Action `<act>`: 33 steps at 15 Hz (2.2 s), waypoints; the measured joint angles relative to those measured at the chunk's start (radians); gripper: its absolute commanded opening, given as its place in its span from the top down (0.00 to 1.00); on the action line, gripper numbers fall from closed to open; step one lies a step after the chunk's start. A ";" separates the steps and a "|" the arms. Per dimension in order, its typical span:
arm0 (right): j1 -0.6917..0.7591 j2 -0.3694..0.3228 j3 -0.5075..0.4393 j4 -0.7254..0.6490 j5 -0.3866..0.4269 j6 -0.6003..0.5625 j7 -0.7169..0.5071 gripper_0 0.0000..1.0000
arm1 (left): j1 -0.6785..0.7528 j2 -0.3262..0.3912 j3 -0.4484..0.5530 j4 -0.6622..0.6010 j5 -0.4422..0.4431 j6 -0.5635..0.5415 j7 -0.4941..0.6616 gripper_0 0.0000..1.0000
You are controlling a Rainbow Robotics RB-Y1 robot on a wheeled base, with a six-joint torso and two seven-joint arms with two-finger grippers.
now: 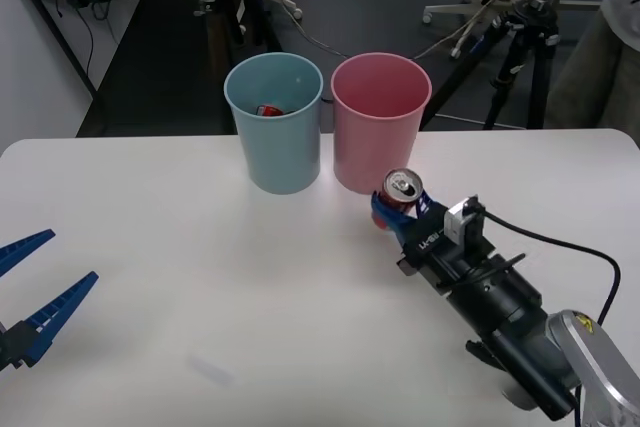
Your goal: Grasp the object on the table and drop it into the matching bin: aluminum can to the light blue bin, PET bottle to the pink bin.
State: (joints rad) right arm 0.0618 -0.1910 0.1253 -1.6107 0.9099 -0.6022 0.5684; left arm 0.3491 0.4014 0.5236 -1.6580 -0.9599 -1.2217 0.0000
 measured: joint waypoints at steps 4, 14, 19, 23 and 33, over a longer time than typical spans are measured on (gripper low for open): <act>0.065 -0.024 0.065 -0.214 0.000 0.075 -0.027 1.00 | 0.000 0.000 0.000 0.000 0.000 0.000 0.000 0.00; -0.170 -0.021 0.176 -0.293 0.007 0.331 -0.109 1.00 | 0.000 0.000 0.000 0.000 0.000 0.000 0.000 0.00; -0.380 0.024 0.199 -0.128 0.006 0.444 -0.144 1.00 | 0.000 0.000 0.000 0.000 0.000 0.000 0.000 0.00; -0.575 0.043 0.251 0.045 -0.011 0.594 -0.159 1.00 | 0.000 0.000 0.000 0.000 0.000 0.000 0.000 0.00; -0.879 0.141 0.251 0.465 -0.032 0.690 -0.188 1.00 | 0.000 0.000 0.000 0.000 0.000 0.000 0.000 0.00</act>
State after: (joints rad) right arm -0.8168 -0.0501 0.3759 -1.1460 0.8777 0.0874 0.3801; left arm 0.3491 0.4014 0.5236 -1.6580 -0.9599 -1.2217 0.0000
